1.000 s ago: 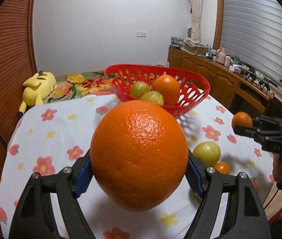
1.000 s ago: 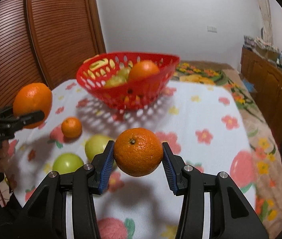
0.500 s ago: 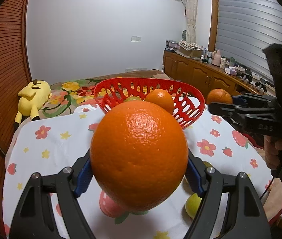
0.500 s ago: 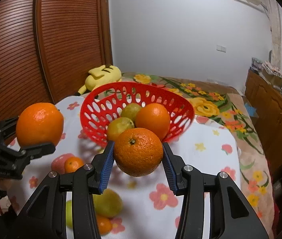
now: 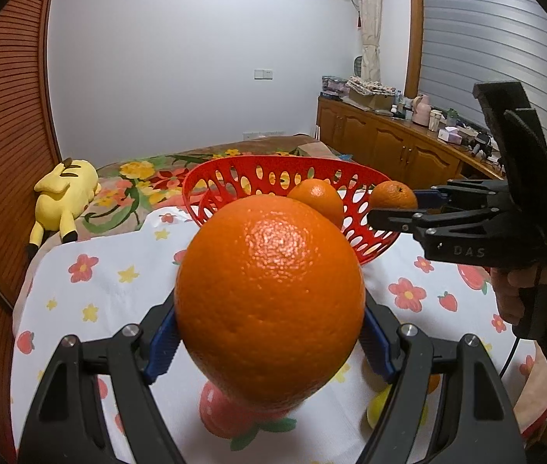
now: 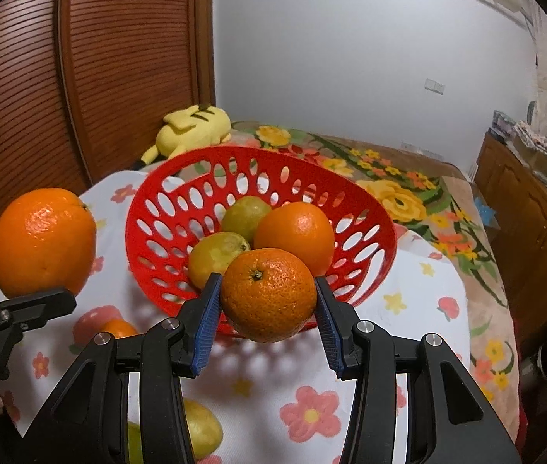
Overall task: Organize fruits
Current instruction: 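Lift the large orange and mandarin and carry both over the red basket, then open the right tool to drop the mandarin, then open the left tool over the basket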
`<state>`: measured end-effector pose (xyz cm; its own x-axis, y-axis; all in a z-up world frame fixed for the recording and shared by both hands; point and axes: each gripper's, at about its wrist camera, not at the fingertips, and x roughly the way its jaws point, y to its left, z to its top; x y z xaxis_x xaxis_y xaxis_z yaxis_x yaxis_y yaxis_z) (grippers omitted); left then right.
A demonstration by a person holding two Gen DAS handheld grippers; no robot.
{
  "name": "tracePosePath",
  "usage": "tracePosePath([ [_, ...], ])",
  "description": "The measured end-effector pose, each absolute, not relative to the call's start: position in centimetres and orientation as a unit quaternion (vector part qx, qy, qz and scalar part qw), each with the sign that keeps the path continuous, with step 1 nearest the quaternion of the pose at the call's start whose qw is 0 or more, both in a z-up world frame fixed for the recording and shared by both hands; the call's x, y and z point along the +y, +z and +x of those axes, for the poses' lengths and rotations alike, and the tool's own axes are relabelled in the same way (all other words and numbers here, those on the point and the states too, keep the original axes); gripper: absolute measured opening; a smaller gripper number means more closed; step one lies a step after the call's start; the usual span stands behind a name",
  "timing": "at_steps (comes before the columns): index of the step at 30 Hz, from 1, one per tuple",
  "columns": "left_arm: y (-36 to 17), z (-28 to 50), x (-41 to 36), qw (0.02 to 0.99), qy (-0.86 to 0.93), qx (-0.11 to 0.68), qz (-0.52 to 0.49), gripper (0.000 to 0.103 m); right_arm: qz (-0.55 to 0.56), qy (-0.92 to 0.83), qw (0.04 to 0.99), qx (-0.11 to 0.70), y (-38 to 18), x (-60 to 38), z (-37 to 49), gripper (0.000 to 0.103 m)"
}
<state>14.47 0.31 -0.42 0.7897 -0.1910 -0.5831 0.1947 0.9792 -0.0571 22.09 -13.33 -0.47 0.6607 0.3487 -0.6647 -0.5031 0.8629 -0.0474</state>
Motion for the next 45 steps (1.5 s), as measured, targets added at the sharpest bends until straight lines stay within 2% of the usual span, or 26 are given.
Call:
tracePosePath([
  [4,-0.1,15.1,0.1,0.946,-0.101,0.308,0.010,0.078,-0.114,0.235,0.903,0.342,-0.7,-13.2,22.6,0.048],
  [5,0.0,15.2,0.1,0.946,-0.101,0.307,0.013,0.078,-0.109,0.232,0.904,0.341,-0.7,-13.4,22.7,0.054],
  [22,0.2,20.7,-0.3,0.940,-0.094,0.328,0.022,0.078,-0.083,0.229,0.915,0.320,0.8,-16.6,21.0,0.056],
  [45,-1.5,25.3,-2.9,0.922,-0.062,0.376,0.069,0.079,-0.084,0.242,0.912,0.320,0.2,-16.9,19.7,0.058],
])
